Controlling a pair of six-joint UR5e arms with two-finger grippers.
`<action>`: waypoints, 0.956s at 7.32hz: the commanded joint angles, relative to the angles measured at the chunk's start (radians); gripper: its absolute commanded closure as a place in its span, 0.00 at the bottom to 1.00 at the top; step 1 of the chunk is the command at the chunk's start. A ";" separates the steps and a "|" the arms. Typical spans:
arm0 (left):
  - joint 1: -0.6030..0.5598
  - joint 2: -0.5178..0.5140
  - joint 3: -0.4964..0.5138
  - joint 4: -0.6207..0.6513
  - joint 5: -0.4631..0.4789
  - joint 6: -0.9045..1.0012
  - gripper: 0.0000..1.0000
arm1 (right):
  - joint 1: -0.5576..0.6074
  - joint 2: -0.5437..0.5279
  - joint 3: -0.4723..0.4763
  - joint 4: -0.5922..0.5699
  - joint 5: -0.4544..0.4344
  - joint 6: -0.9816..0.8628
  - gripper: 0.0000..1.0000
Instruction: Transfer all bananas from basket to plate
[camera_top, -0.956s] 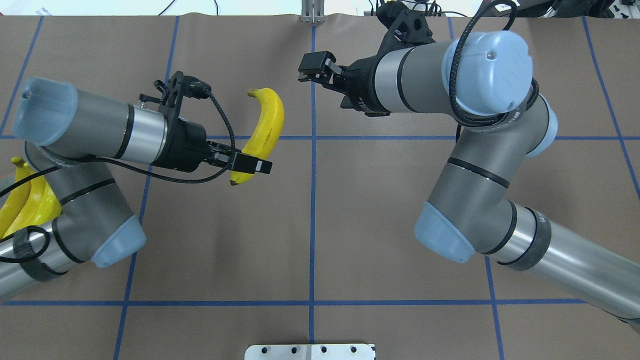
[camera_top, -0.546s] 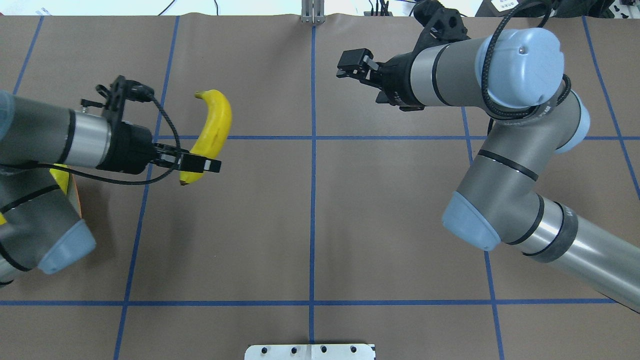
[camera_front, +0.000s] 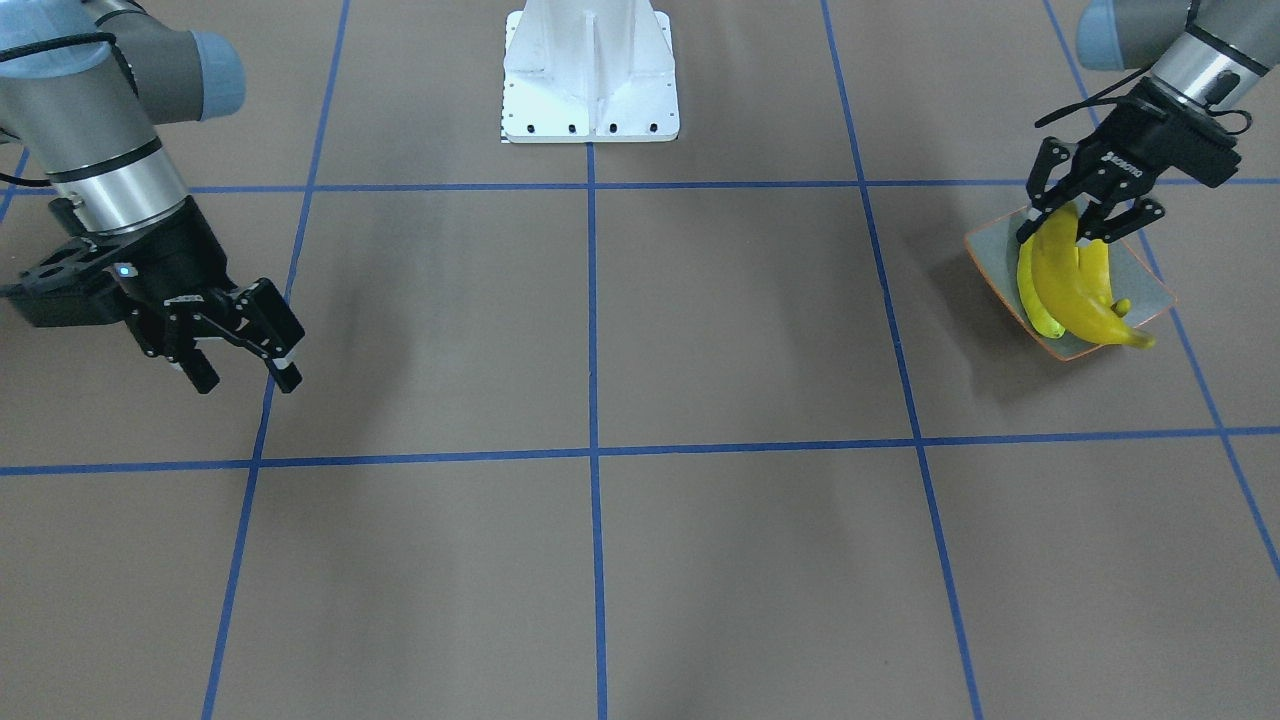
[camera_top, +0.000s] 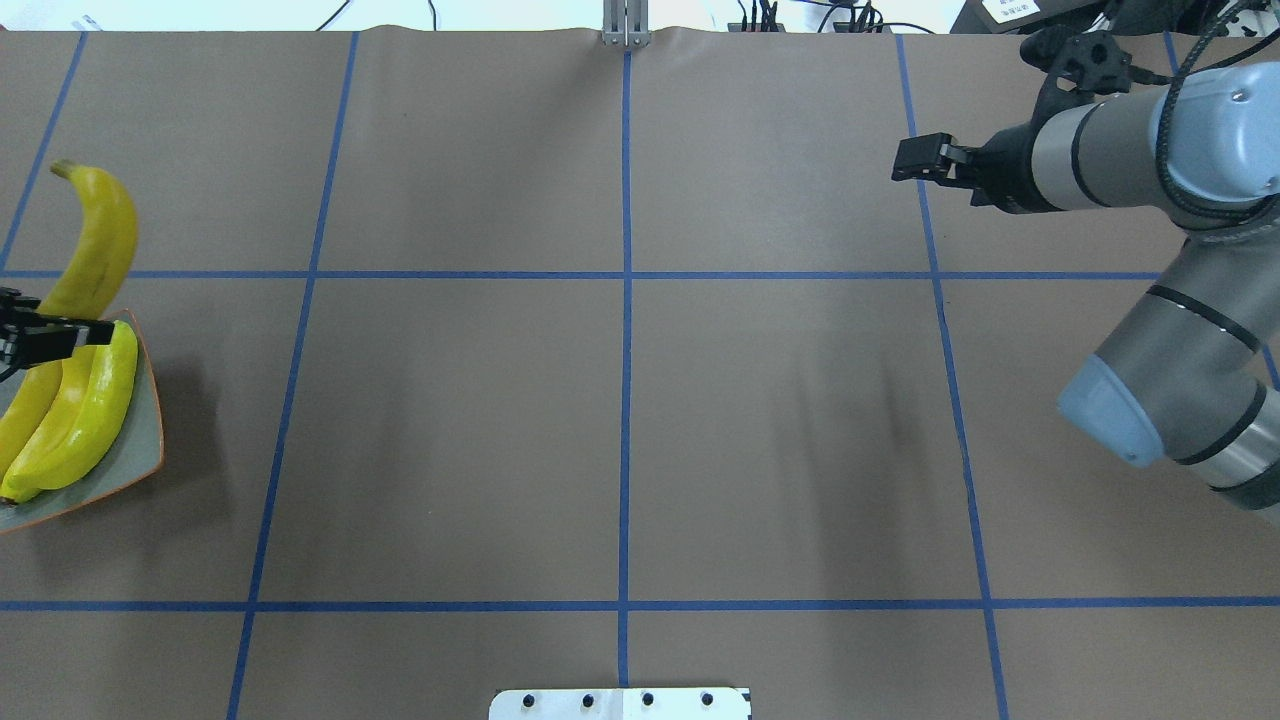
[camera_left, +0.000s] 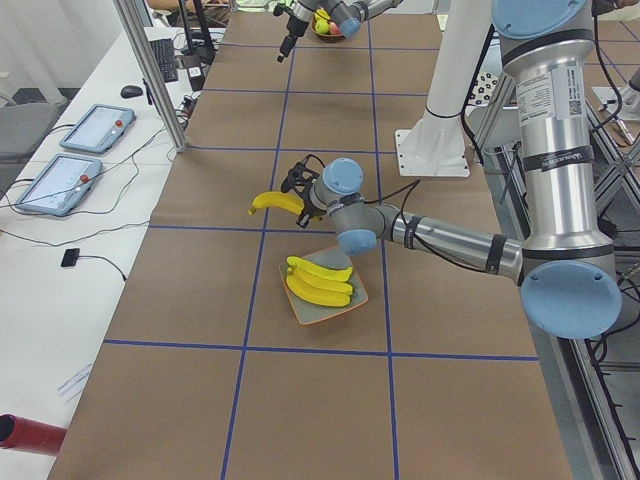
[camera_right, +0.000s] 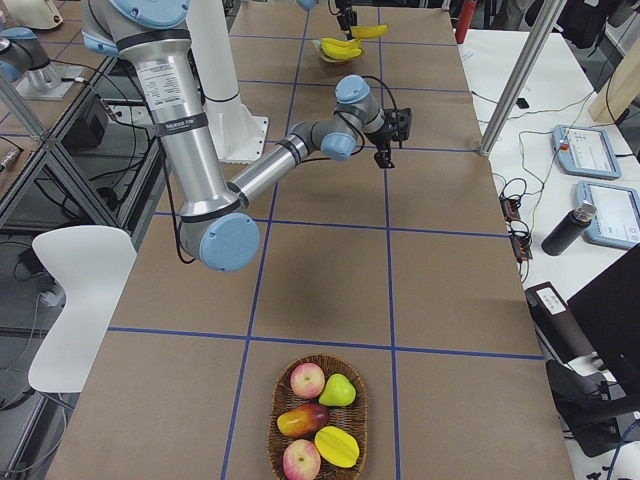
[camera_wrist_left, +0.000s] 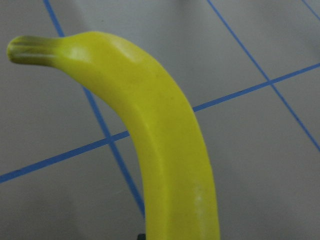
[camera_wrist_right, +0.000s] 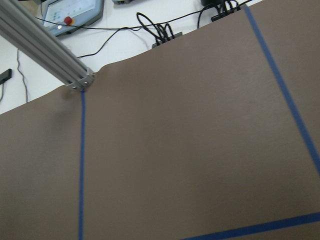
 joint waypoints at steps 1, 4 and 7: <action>-0.065 0.135 0.014 0.008 0.009 0.240 1.00 | 0.106 -0.120 -0.005 0.009 0.090 -0.222 0.00; -0.064 0.201 0.136 0.008 0.108 0.423 1.00 | 0.291 -0.229 -0.025 0.009 0.267 -0.551 0.00; -0.053 0.189 0.195 0.008 0.130 0.442 0.98 | 0.399 -0.267 -0.066 0.010 0.353 -0.703 0.00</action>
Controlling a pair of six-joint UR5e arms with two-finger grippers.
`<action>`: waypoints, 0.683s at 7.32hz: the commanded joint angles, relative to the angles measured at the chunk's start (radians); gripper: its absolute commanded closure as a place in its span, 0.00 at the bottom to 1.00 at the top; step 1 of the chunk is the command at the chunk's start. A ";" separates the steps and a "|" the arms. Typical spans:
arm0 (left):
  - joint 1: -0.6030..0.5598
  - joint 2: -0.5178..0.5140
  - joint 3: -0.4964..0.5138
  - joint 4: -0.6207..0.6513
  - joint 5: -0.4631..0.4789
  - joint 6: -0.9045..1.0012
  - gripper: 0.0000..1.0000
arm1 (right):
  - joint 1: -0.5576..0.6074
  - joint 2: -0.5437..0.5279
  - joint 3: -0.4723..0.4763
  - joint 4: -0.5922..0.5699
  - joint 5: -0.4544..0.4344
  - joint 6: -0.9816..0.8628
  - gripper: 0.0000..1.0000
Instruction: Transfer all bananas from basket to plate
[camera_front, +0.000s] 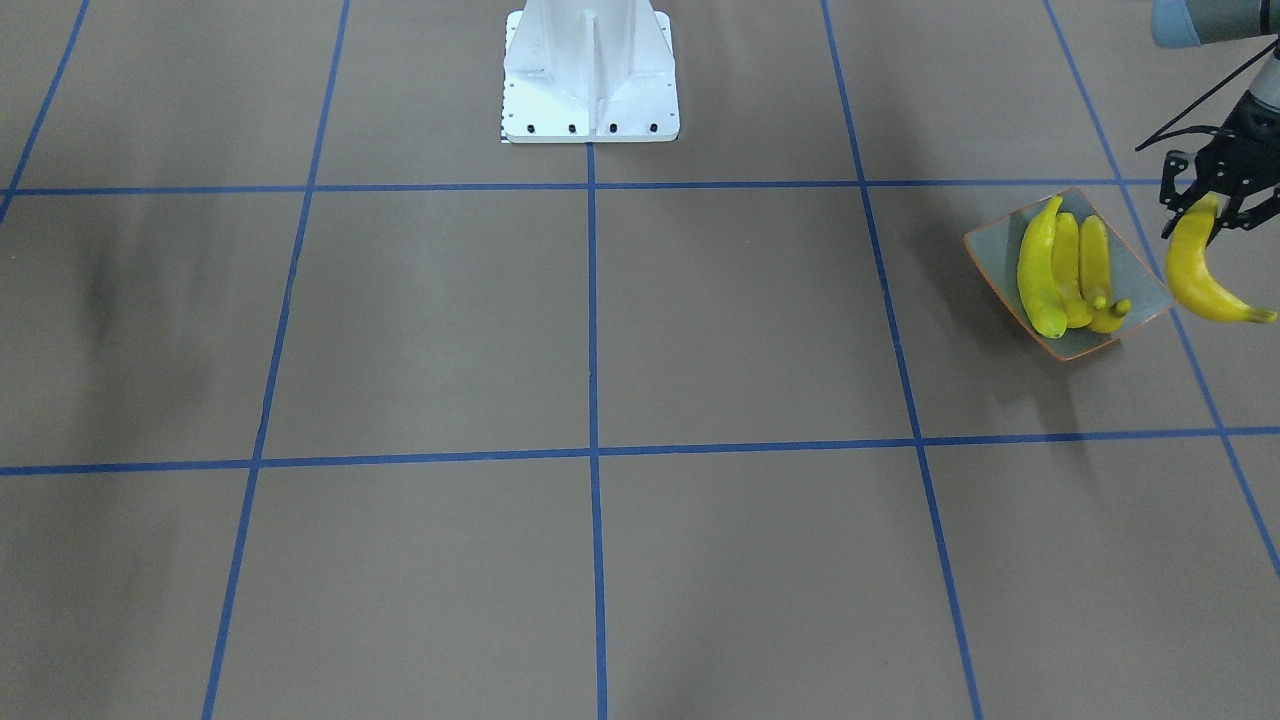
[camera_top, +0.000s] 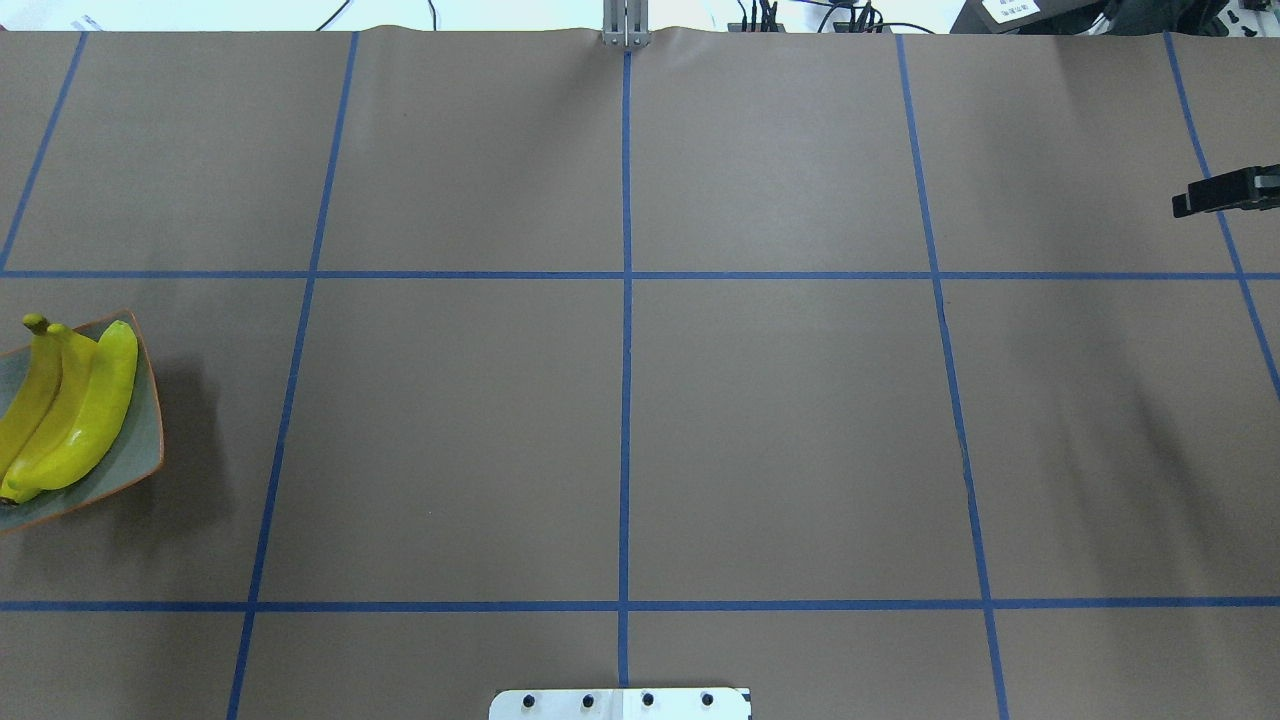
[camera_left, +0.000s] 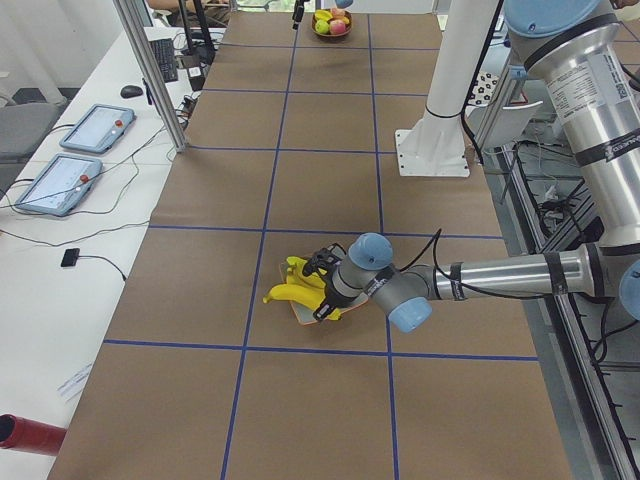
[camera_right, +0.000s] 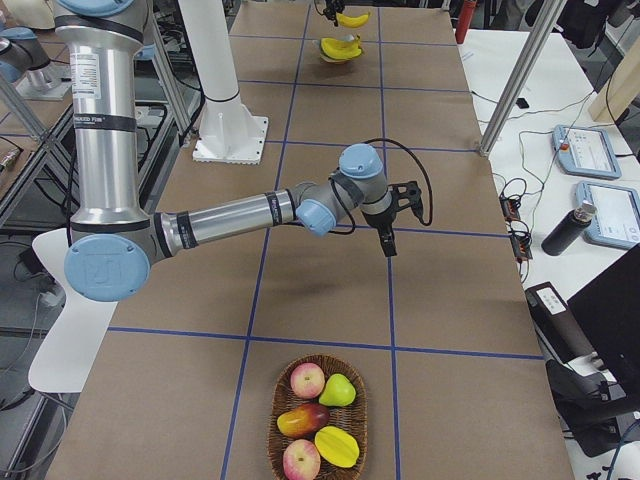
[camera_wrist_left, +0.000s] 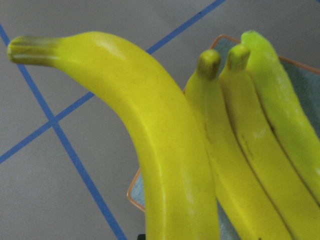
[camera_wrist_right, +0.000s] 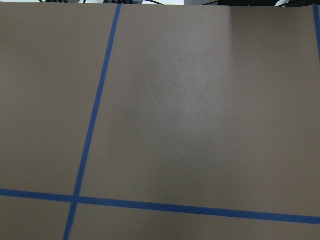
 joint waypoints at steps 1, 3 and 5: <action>0.005 -0.009 0.016 -0.002 -0.007 0.004 0.81 | 0.040 -0.012 -0.017 0.001 0.027 -0.052 0.00; 0.037 -0.038 0.020 0.003 -0.009 -0.009 0.67 | 0.040 -0.018 -0.017 0.001 0.027 -0.052 0.00; 0.042 -0.054 0.034 0.003 -0.009 -0.006 0.25 | 0.040 -0.018 -0.018 0.001 0.026 -0.052 0.00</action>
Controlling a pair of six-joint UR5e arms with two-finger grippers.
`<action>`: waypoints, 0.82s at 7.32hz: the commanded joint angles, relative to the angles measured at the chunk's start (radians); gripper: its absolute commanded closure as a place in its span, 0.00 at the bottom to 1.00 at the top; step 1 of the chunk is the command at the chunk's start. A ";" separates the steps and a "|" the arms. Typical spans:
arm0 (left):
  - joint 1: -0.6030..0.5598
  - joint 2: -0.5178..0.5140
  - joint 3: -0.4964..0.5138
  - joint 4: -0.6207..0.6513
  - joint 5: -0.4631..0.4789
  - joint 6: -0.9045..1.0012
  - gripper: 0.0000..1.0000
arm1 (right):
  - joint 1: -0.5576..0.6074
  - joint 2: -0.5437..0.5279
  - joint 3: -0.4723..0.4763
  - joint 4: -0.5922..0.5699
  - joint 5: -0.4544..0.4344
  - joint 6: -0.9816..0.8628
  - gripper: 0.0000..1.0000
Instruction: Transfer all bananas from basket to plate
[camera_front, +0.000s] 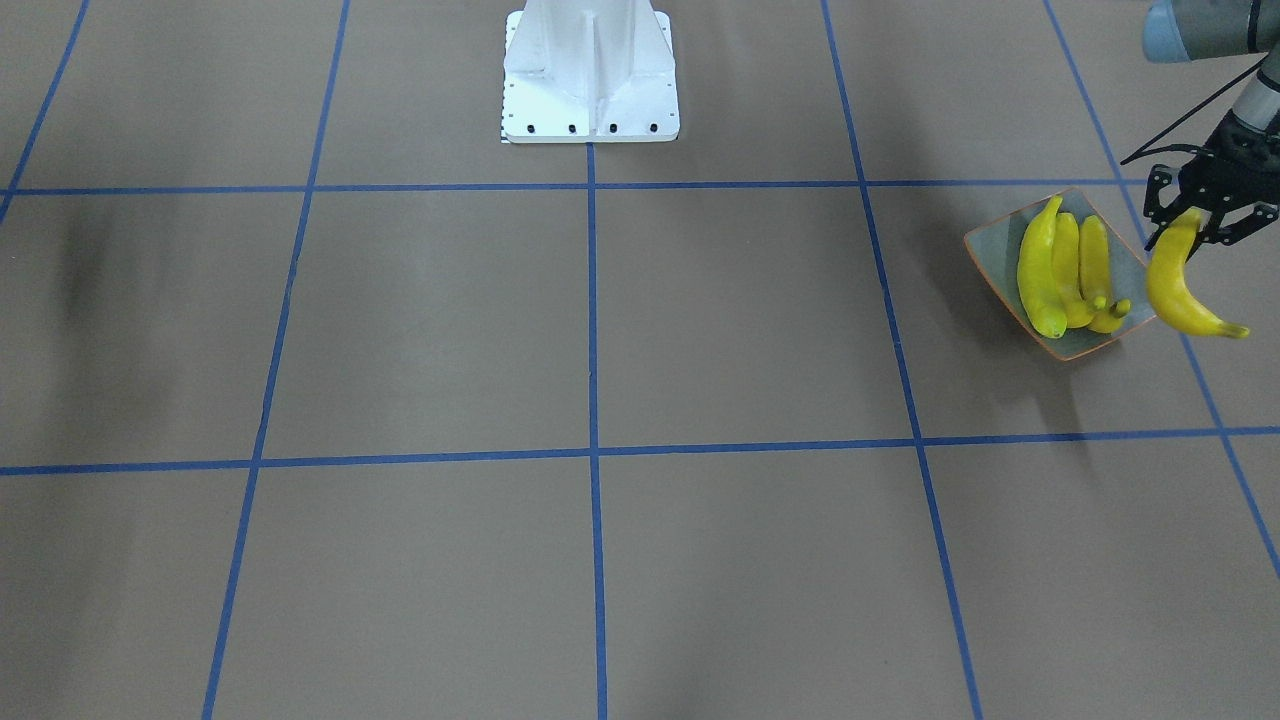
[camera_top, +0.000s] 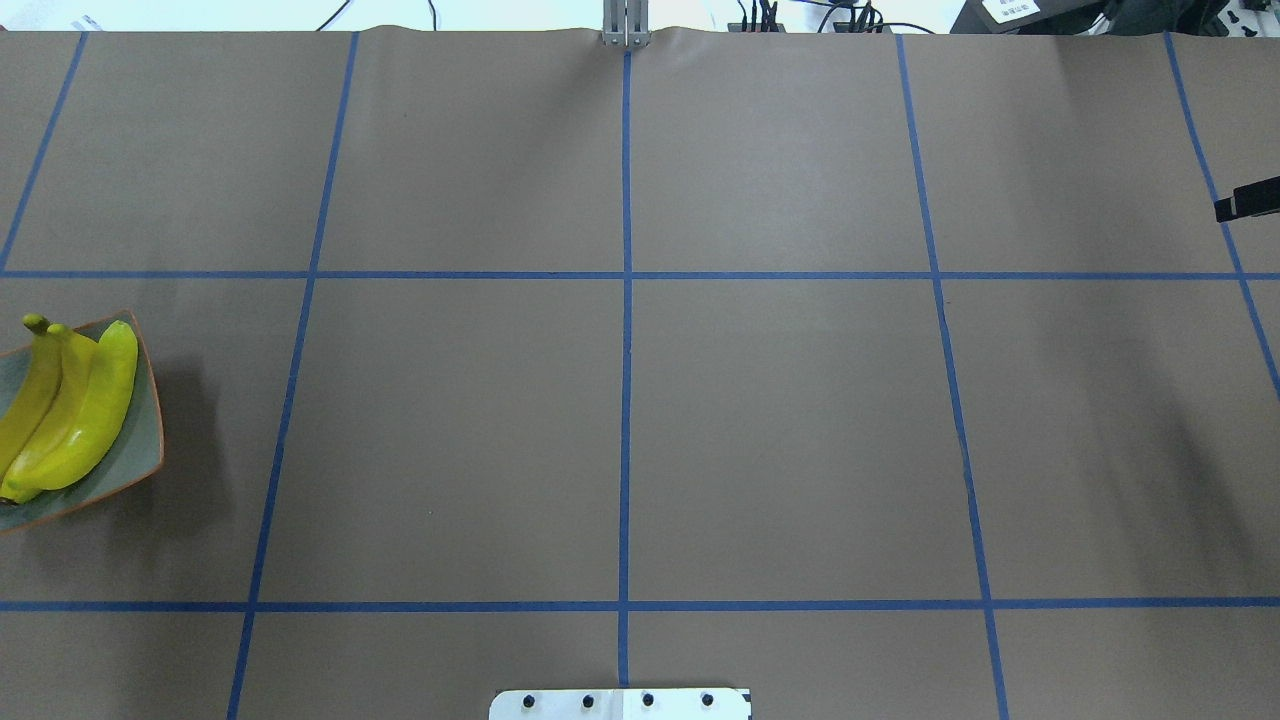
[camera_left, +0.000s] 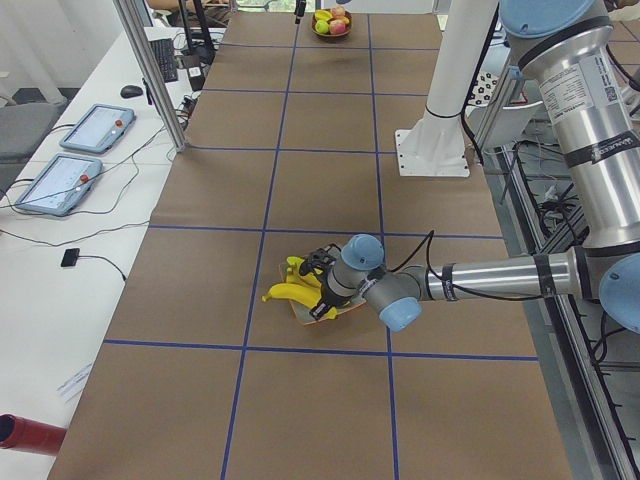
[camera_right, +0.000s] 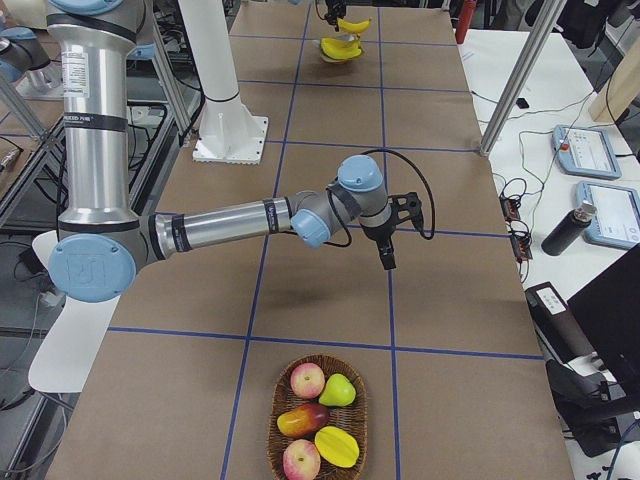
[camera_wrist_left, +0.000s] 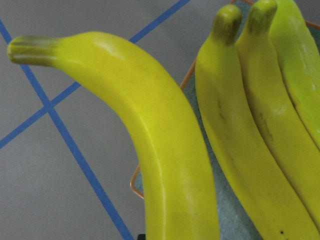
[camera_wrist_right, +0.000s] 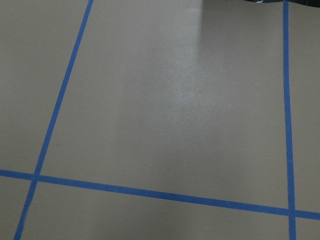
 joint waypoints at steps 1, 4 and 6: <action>0.005 -0.009 0.007 -0.009 0.001 0.009 0.00 | 0.000 -0.001 -0.001 0.000 -0.001 0.000 0.00; 0.003 -0.050 0.003 0.000 -0.002 0.007 0.00 | 0.000 -0.001 -0.002 0.000 -0.001 0.001 0.00; -0.024 -0.080 -0.005 0.001 -0.082 0.006 0.00 | 0.013 -0.001 -0.004 -0.002 0.002 -0.002 0.00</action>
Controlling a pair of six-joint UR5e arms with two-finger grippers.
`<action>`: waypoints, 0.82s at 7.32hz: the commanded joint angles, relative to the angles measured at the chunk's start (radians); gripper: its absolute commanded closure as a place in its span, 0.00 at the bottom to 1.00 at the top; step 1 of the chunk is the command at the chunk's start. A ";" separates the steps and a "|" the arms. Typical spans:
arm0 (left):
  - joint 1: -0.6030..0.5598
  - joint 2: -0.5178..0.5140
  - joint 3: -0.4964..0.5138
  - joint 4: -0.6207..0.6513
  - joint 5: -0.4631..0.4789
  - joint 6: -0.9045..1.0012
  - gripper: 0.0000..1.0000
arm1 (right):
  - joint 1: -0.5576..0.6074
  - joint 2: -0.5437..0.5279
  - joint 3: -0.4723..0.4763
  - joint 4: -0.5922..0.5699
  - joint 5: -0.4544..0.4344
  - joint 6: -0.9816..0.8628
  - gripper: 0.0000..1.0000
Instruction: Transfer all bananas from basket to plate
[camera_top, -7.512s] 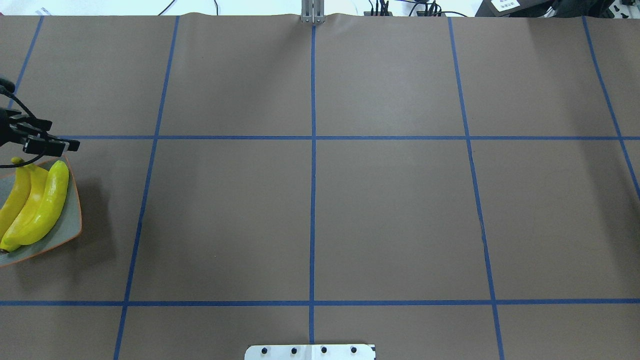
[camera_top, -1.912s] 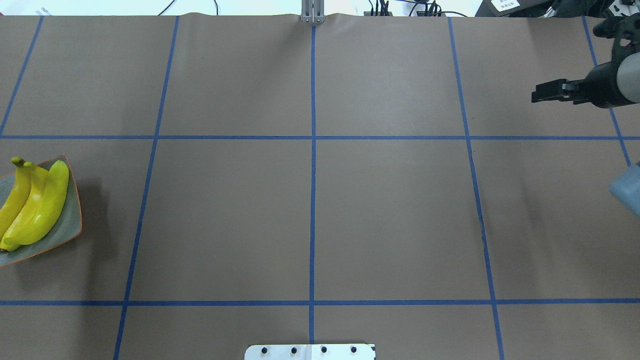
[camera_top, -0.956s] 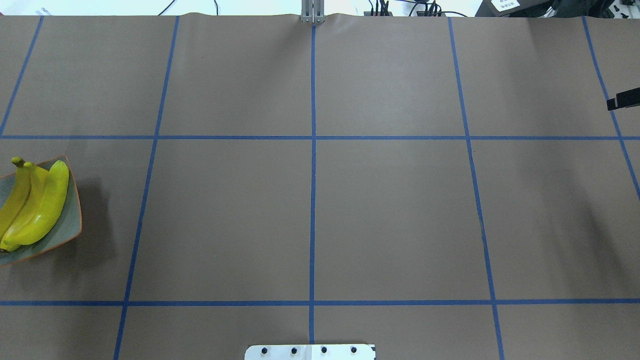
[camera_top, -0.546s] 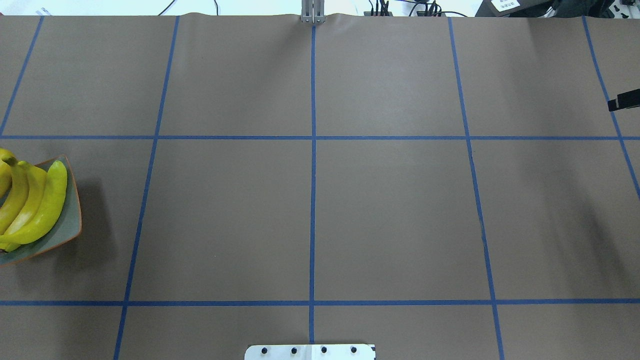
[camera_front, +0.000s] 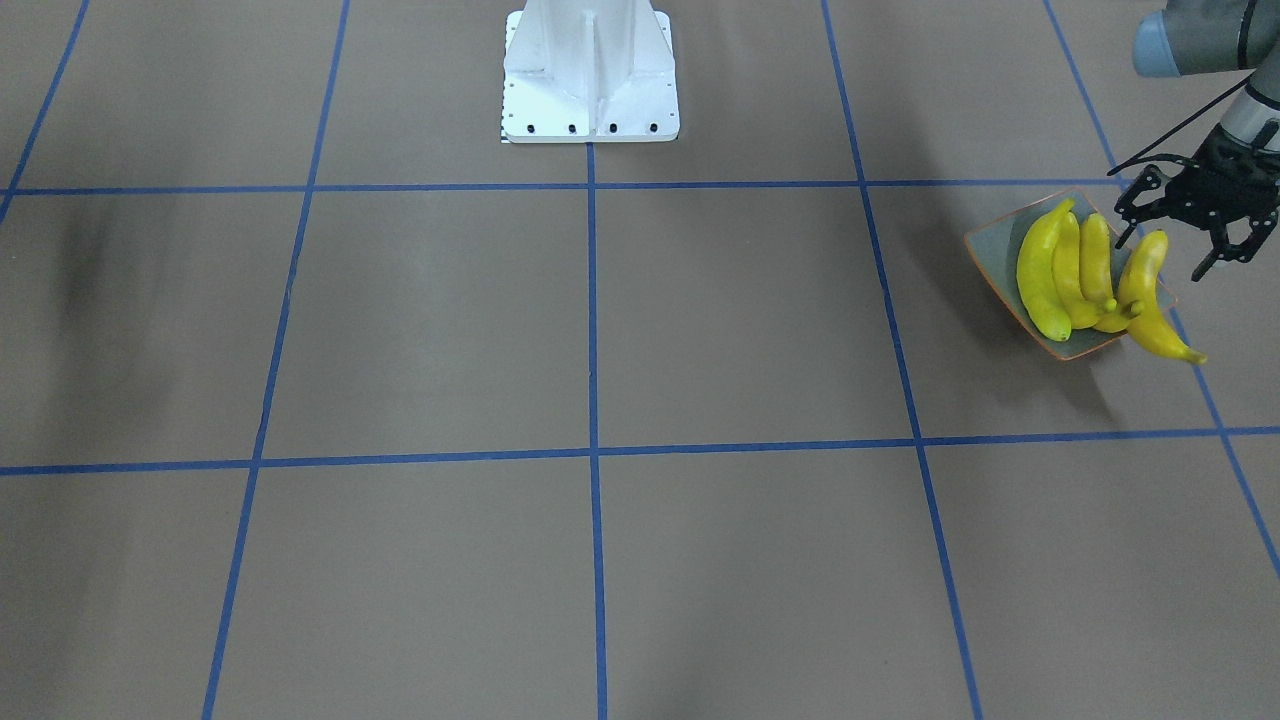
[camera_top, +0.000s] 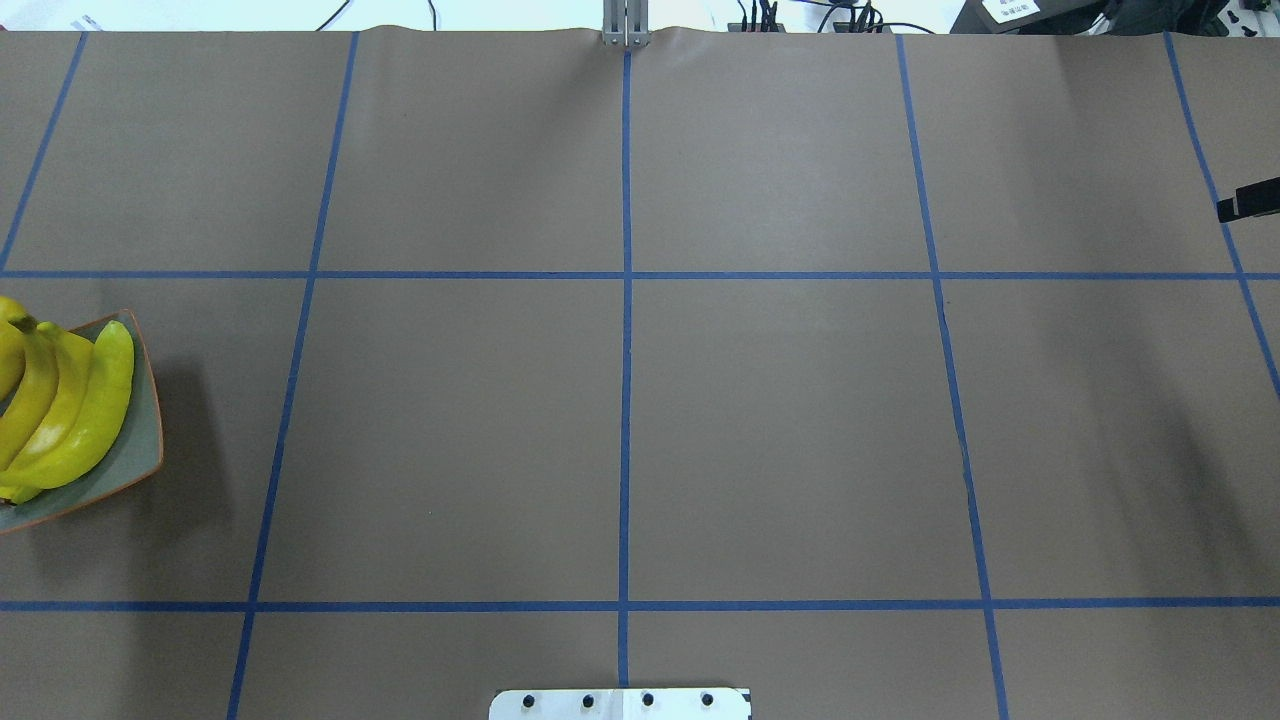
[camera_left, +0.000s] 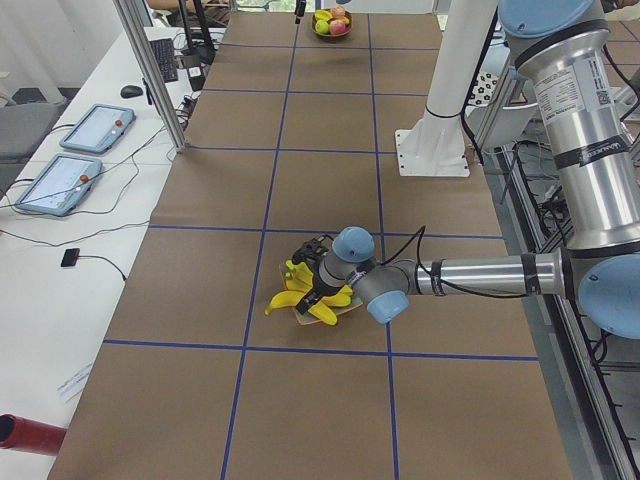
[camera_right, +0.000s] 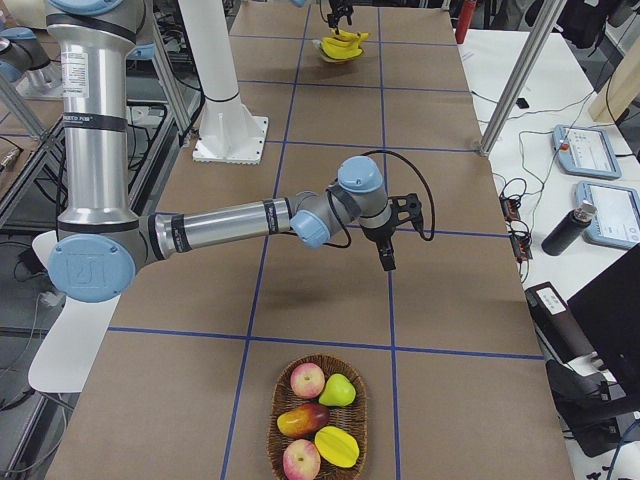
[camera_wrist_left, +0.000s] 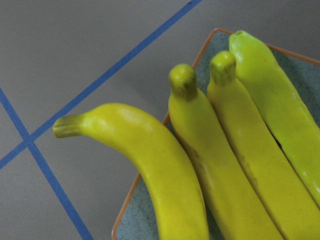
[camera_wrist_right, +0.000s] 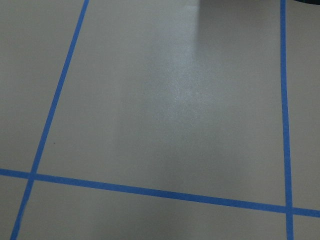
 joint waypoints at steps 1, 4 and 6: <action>-0.093 -0.057 -0.010 0.064 -0.083 0.000 0.00 | 0.023 -0.002 -0.009 -0.002 0.015 -0.008 0.00; -0.259 -0.150 -0.132 0.475 -0.166 0.119 0.00 | 0.126 -0.023 -0.081 -0.013 0.132 -0.112 0.00; -0.400 -0.255 -0.159 0.853 -0.271 0.343 0.00 | 0.137 -0.057 -0.073 -0.100 0.132 -0.133 0.00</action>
